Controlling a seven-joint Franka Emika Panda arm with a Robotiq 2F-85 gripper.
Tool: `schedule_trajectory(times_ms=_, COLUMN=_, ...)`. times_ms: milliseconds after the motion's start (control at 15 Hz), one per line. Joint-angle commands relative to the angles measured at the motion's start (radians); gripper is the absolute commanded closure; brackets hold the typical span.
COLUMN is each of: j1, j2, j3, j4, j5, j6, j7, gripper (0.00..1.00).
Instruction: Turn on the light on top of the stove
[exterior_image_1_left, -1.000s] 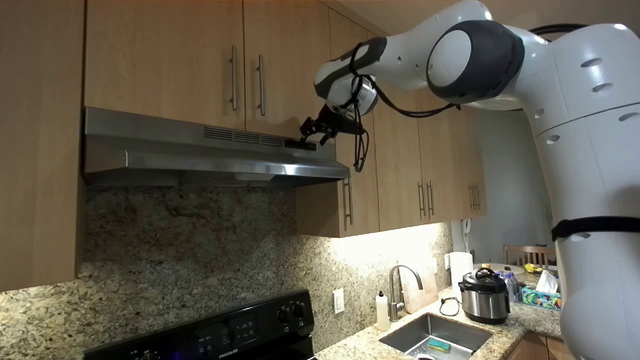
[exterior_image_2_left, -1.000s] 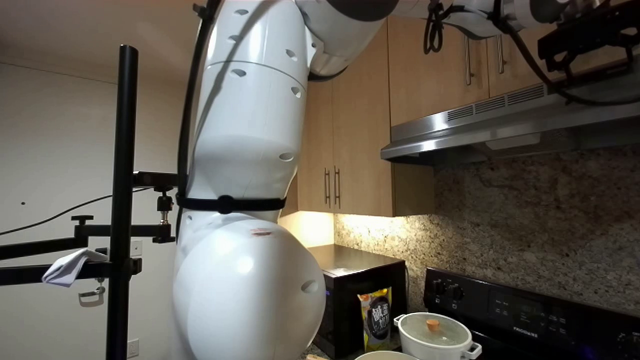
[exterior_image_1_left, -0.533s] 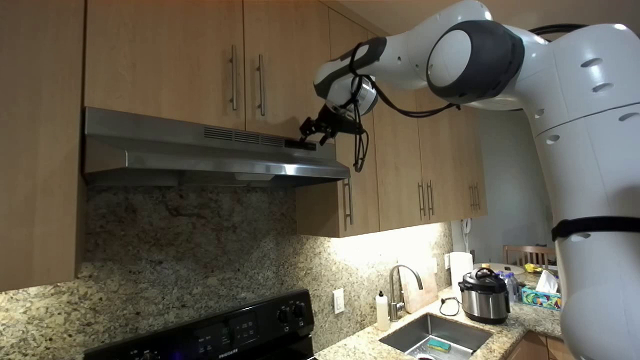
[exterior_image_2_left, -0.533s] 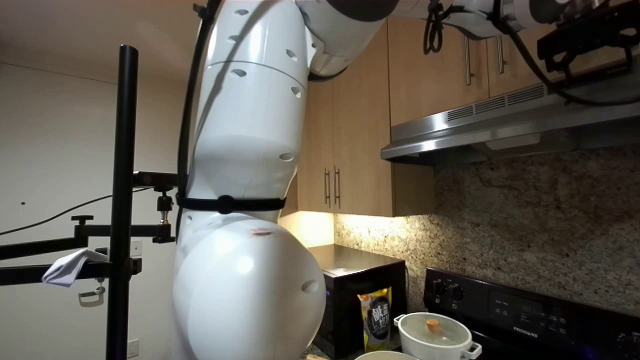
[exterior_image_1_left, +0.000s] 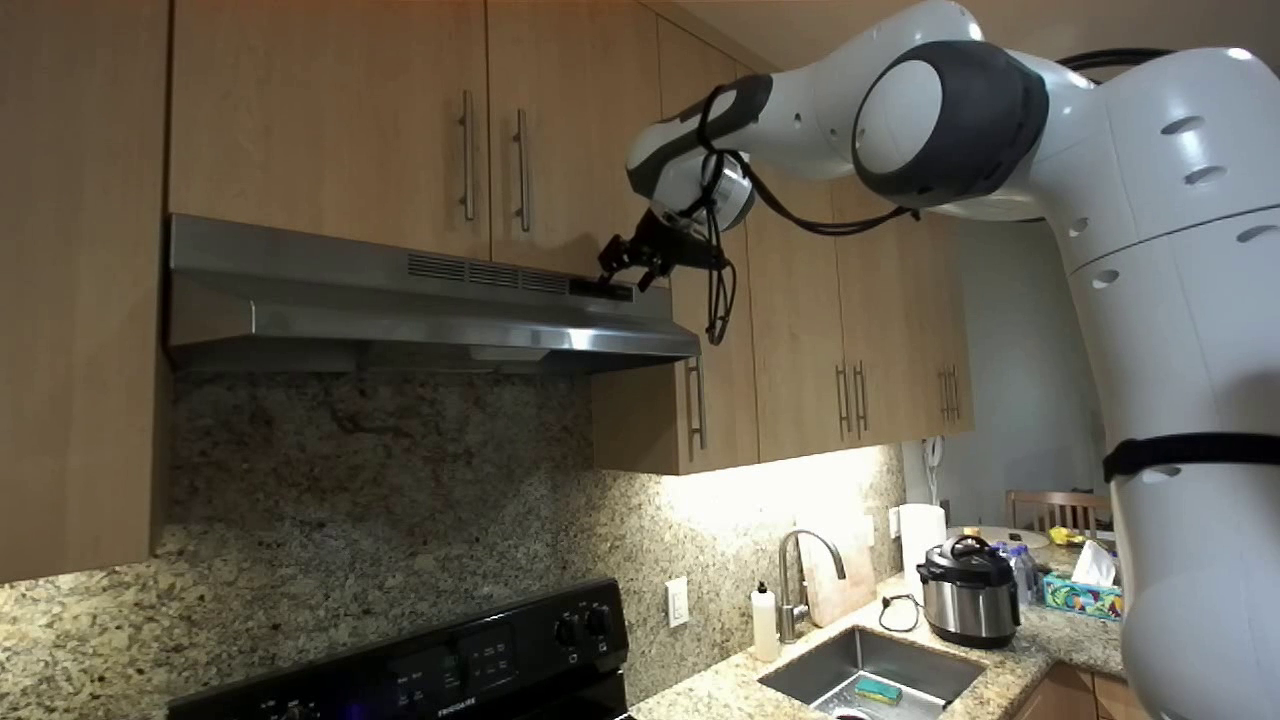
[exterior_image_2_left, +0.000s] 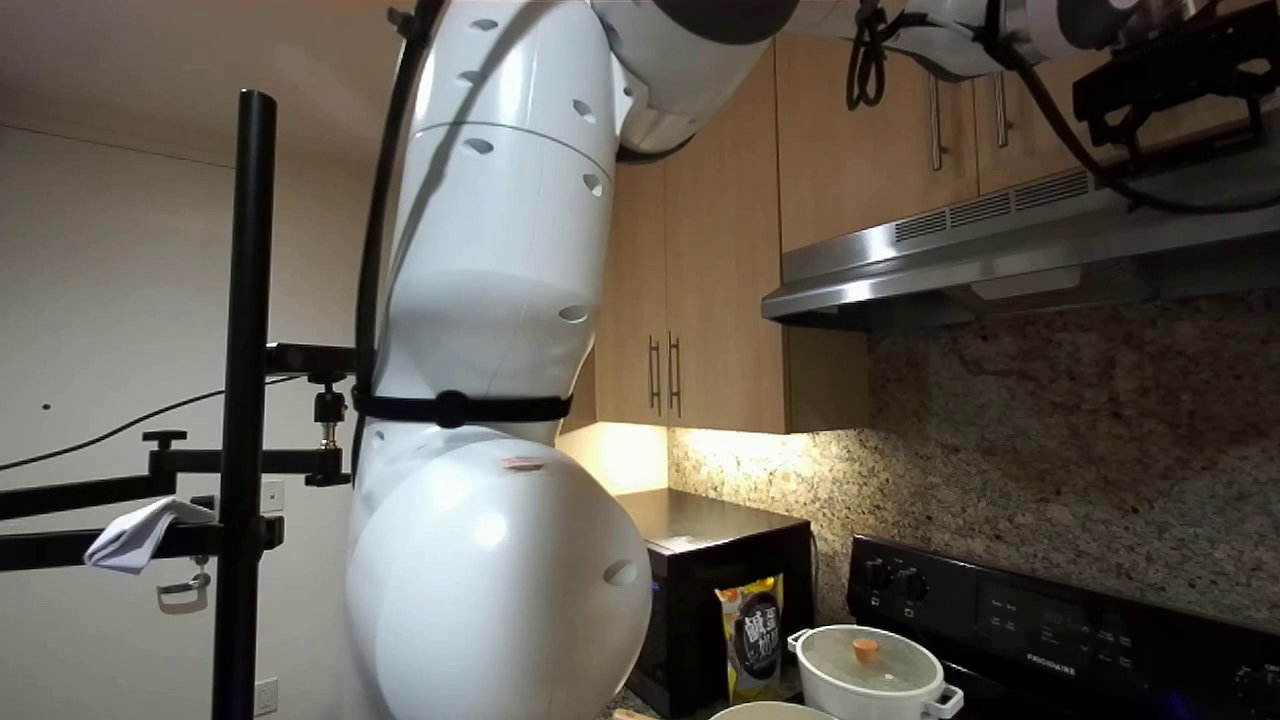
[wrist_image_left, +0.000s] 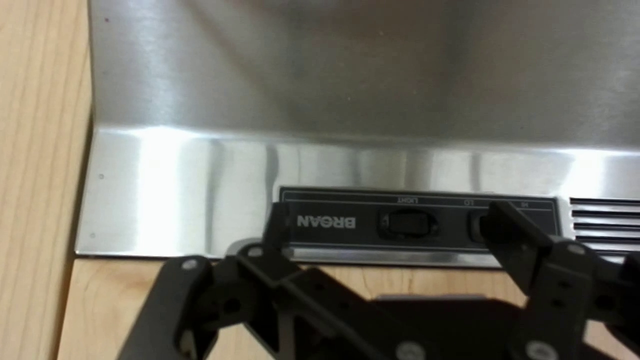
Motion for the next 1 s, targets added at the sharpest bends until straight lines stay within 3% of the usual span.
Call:
schedule_trajectory(times_ms=0, j1=0.001, j2=0.01, j3=0.001, j4=0.015, j5=0.0, j6=-0.009, j7=0.003, gripper=0.0)
schedule_trajectory(times_ms=933, j1=0.0, j2=0.029, j3=0.005, j4=0.031, j5=0.005, j6=-0.009, j7=-0.001, gripper=0.0)
